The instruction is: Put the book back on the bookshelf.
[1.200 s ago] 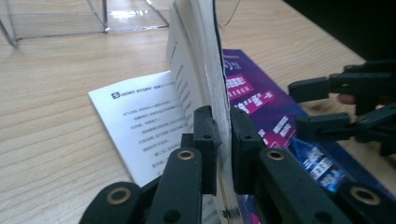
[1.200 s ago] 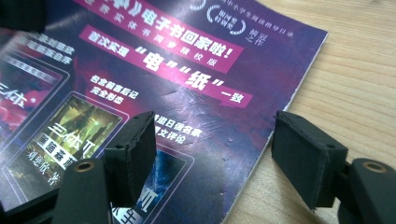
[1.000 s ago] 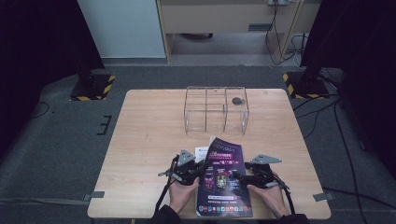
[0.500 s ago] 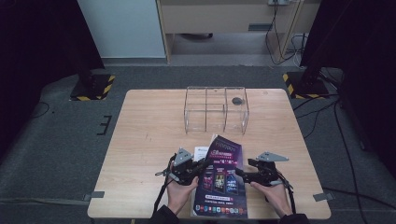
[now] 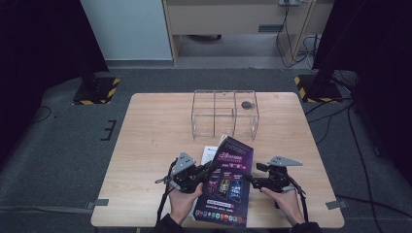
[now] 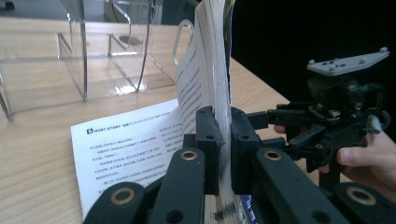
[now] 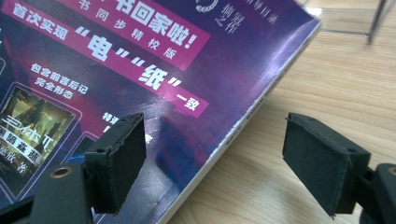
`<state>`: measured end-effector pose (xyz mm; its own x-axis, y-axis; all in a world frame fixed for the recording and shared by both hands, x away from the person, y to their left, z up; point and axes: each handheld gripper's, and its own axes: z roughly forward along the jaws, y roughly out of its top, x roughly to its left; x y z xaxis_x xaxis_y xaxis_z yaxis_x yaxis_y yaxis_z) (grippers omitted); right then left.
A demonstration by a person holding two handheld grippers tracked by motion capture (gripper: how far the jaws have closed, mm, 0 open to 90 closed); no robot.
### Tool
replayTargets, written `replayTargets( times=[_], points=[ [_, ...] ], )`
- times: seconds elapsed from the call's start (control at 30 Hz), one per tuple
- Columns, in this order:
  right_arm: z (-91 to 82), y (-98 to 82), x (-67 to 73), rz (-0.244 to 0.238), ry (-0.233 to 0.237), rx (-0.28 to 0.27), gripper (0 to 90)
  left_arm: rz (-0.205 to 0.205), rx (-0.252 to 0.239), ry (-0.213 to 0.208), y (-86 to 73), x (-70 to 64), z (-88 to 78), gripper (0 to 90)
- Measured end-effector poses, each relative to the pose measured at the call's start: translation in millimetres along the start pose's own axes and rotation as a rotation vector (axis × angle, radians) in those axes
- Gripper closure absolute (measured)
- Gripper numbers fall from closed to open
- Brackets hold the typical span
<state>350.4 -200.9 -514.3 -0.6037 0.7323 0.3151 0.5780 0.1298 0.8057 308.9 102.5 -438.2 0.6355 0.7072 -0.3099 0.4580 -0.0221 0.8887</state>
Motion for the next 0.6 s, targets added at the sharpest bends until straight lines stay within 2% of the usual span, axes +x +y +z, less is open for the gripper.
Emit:
replayTargets(
  times=[0.07, 0.2, 0.33, 0.43, 0.53, 0.6],
  points=[
    [1.0, 1.7, 1.0, 0.016, 0.039, -0.015, 20.9, 0.004, -0.013, -0.005, 2.1, -1.5, -2.9, 84.6],
    [3.1, 2.9, 1.7, 0.035, 0.069, -0.023, 20.8, 0.005, -0.042, -0.012, 5.9, -3.5, -8.8, 84.6],
    [5.4, 3.3, 2.8, 0.039, 0.092, -0.026, 20.7, 0.007, -0.050, -0.017, 7.5, -4.0, -11.2, 84.6],
    [11.0, 2.9, 4.4, 0.044, 0.133, -0.027, 20.3, 0.010, -0.054, -0.025, 7.5, -5.9, -11.7, 84.6],
    [13.5, 2.4, 4.0, 0.050, 0.150, -0.025, 20.1, 0.013, -0.054, -0.030, 7.1, -6.9, -11.2, 84.6],
    [16.6, 1.8, 2.6, 0.070, 0.181, -0.023, 19.8, 0.009, -0.056, -0.038, 6.7, -7.3, -10.9, 84.6]
  ],
)
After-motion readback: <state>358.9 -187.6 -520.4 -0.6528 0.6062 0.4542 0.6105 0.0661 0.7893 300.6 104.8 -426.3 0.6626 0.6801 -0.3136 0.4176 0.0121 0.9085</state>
